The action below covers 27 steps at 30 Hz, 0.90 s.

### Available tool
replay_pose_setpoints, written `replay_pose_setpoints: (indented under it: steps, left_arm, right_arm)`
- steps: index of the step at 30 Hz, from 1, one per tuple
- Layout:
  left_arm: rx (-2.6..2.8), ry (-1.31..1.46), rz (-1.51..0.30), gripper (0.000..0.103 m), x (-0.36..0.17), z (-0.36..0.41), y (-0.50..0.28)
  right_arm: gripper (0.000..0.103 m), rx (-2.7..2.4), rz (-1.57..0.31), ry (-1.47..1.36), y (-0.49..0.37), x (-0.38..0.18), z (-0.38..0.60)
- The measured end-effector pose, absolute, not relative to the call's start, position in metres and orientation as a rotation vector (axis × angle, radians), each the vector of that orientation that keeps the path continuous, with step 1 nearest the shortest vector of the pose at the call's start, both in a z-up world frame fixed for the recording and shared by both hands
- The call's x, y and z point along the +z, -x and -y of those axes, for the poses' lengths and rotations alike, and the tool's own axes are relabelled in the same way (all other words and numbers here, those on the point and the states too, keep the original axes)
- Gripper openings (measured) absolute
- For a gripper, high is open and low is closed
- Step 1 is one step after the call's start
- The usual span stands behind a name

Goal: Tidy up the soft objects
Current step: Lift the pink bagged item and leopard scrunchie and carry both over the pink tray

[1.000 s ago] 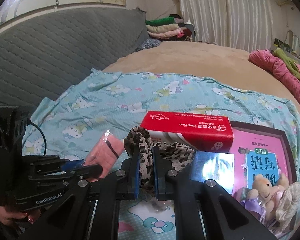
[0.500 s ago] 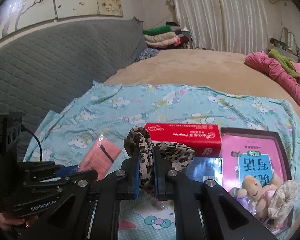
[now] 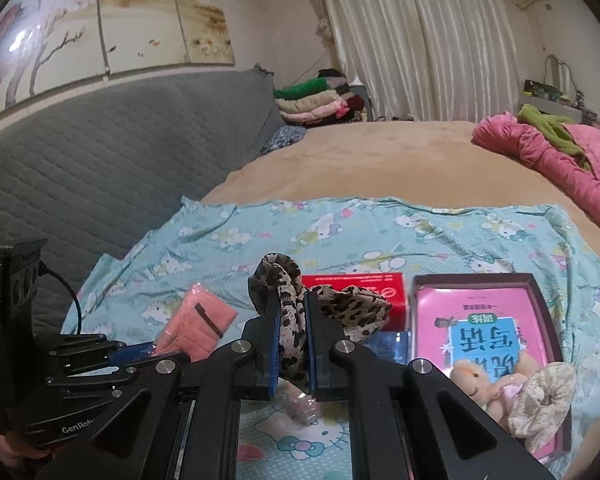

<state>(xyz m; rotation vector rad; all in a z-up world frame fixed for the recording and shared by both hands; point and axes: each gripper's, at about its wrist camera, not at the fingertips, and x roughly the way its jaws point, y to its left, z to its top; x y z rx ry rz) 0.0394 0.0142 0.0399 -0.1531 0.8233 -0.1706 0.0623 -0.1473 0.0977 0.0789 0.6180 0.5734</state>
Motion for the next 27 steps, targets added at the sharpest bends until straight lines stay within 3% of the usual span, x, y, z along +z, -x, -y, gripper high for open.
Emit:
replay_pose_setpoints:
  steps: [27]
  left_arm:
    - [-0.320,0.030,-0.832,0.017,0.070,0.097,-0.062]
  right_arm:
    - [0.010,0.353,-0.463,-0.230,-0.057,0.125,0.292]
